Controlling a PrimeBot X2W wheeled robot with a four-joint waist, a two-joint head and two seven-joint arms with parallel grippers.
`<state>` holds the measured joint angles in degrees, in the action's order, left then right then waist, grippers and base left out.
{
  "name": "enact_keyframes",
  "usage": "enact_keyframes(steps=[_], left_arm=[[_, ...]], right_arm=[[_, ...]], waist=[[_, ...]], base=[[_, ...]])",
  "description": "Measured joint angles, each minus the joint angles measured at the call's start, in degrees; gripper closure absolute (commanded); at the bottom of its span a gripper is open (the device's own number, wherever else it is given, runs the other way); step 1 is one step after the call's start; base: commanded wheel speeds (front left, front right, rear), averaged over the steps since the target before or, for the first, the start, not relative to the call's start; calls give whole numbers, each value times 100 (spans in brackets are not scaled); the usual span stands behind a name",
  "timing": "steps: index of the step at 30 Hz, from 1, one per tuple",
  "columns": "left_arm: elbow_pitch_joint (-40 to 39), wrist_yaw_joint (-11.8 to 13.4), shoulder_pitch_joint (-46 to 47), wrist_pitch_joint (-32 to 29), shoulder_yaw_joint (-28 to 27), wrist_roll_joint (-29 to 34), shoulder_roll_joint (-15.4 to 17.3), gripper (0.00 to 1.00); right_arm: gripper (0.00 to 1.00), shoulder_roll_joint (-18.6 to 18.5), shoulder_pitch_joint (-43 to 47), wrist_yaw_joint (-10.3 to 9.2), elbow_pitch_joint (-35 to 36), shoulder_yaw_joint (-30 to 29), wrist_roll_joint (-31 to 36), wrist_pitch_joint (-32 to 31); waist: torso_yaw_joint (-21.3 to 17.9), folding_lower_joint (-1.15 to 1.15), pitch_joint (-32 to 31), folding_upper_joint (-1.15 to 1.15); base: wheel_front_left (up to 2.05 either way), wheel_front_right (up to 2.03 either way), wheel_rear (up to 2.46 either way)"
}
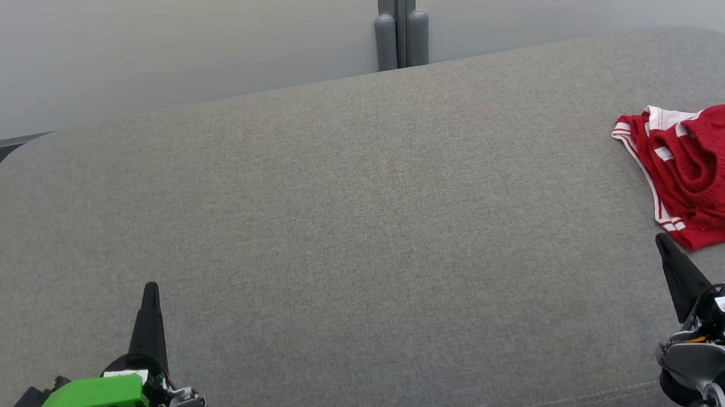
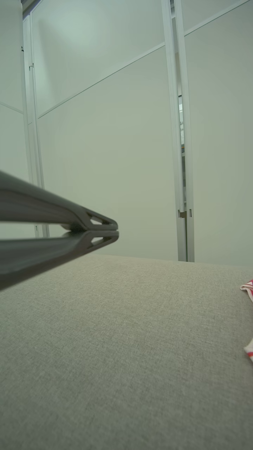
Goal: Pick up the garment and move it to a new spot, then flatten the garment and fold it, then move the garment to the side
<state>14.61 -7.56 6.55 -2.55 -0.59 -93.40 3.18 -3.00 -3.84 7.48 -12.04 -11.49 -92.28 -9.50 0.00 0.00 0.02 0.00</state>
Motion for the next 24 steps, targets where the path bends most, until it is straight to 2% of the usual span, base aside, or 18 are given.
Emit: enact_keyframes(steps=[24], left_arm=[[-2,0,0,-25,-12,1,-7,100]], right_arm=[[100,1,-1,0,0,-5,0,-1]], waist=[[0,0,0,0]], base=[[0,0,0]])
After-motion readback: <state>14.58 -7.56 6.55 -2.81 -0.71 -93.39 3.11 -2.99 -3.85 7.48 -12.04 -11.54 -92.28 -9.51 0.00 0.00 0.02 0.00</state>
